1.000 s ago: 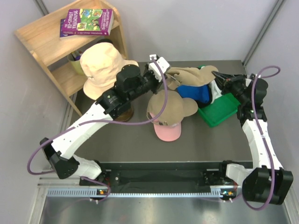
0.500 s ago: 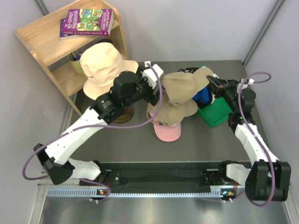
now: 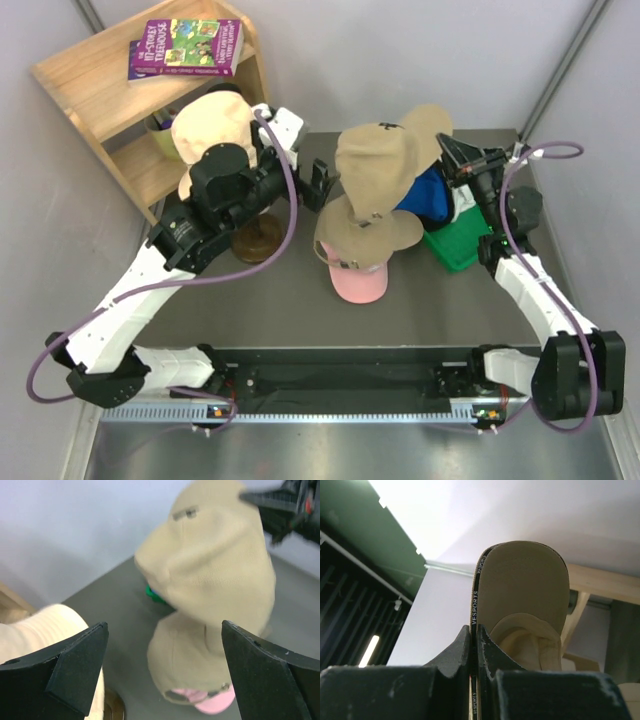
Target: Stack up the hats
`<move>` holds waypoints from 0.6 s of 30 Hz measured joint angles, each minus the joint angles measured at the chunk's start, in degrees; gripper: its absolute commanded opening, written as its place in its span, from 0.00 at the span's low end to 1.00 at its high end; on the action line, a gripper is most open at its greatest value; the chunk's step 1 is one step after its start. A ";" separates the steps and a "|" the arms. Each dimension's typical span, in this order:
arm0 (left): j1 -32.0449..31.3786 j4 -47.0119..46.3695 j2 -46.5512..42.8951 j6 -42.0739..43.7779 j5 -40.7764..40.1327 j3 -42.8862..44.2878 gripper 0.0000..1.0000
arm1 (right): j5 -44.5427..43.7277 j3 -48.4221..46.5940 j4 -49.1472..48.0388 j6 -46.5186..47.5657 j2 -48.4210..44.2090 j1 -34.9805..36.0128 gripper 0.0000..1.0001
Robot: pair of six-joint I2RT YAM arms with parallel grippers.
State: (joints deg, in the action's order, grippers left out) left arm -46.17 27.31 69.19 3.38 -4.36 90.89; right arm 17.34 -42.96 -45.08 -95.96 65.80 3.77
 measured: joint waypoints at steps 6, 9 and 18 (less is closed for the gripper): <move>0.04 -6.05 3.45 -5.51 -2.75 6.32 0.99 | -4.04 0.68 -3.54 0.37 0.13 8.02 0.00; 0.04 -8.52 3.89 -7.45 -2.75 6.43 0.99 | -6.93 3.56 -7.61 0.33 1.05 12.13 0.00; 0.39 -9.29 4.48 -9.03 -2.56 6.51 0.99 | -9.42 17.14 -19.41 2.10 6.75 17.22 0.00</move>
State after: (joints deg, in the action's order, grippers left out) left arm -45.78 18.02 73.67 -5.65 -6.92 97.41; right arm 7.92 -25.82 -64.49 -93.86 72.55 20.99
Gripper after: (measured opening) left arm 0.990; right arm 0.027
